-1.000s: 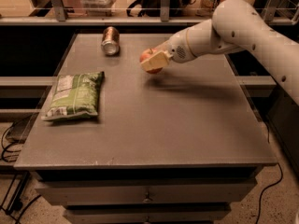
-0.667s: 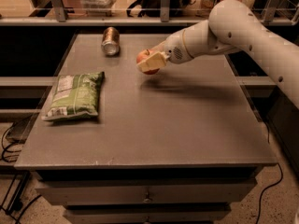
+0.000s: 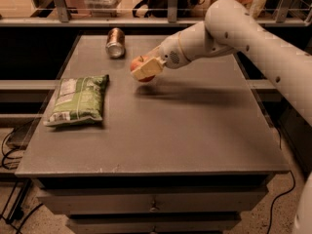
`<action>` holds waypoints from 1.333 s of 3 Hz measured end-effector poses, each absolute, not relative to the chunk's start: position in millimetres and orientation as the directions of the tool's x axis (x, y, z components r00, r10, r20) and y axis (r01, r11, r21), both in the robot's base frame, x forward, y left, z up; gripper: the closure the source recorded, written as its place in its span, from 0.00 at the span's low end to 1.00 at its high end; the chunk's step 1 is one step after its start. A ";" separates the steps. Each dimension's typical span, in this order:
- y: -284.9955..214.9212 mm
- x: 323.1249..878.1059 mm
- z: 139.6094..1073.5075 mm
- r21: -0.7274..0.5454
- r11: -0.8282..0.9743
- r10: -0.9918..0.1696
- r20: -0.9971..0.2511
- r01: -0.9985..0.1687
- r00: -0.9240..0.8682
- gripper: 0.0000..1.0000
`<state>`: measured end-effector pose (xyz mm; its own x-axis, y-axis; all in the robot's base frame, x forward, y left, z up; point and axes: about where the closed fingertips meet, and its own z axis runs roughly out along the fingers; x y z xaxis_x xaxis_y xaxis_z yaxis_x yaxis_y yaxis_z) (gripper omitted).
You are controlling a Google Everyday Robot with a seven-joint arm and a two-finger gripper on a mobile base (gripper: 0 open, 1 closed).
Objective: Move apple near green jalapeno chip bag
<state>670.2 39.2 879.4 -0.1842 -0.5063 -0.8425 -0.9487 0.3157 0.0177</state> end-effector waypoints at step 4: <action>139.5 616.1 861.0 -0.006 0.014 -0.522 -0.853 -1.000 -0.002 0.35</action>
Offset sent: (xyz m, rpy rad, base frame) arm -0.0570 0.1004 0.0052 0.0356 -0.0424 0.3476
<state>616.1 139.5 861.0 -0.0017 -0.5222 -0.8528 -0.9999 0.0136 -0.0063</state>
